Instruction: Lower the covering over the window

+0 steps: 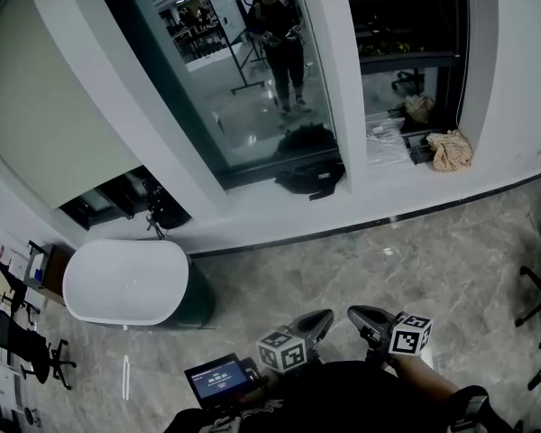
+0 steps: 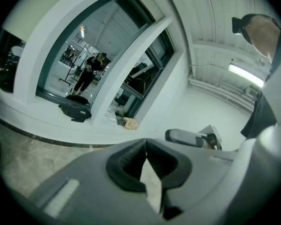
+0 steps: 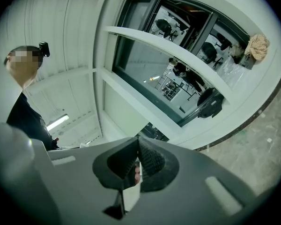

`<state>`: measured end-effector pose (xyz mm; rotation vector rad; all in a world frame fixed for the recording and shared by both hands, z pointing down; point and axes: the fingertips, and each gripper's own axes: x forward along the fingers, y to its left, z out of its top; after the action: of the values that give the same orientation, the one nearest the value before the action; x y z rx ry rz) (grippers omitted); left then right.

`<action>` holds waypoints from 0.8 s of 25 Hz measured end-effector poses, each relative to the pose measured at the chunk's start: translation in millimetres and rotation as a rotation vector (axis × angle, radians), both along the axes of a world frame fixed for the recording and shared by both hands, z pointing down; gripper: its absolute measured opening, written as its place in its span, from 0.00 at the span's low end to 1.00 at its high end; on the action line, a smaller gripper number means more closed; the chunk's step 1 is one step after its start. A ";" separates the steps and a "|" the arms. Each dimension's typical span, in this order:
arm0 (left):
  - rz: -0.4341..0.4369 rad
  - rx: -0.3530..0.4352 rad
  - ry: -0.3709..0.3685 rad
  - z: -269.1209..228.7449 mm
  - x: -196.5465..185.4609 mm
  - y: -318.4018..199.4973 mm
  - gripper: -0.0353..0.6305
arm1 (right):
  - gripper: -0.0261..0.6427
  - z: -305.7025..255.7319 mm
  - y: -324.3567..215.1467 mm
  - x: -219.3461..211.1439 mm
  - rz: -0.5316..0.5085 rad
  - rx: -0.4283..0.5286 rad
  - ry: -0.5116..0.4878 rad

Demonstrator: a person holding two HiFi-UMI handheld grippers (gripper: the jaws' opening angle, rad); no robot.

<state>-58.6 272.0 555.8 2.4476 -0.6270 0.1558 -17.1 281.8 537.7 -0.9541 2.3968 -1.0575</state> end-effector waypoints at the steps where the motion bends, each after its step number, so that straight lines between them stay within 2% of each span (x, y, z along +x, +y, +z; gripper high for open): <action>1: 0.008 -0.001 -0.006 1.1 2.0 -1.7 0.06 | 0.05 1.0 -2.8 1.7 0.005 -0.003 -0.007; 6: 0.049 -0.035 -0.024 11.1 6.0 -24.8 0.06 | 0.05 9.6 -25.3 16.3 0.081 -0.040 -0.054; 9: 0.091 -0.052 -0.021 20.0 11.2 -50.1 0.06 | 0.05 18.6 -46.9 23.9 0.125 -0.056 -0.045; 15: 0.129 -0.052 0.041 15.2 15.1 -160.1 0.06 | 0.05 12.4 -142.0 35.4 0.226 -0.030 0.005; 20: 0.168 -0.011 0.083 -3.2 16.4 -248.8 0.06 | 0.05 -9.2 -228.9 24.5 0.255 0.027 0.056</action>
<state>-42.2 23.2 552.5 2.4811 -0.3840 0.1233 7.5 52.9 528.5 -1.2551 2.2495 -0.9126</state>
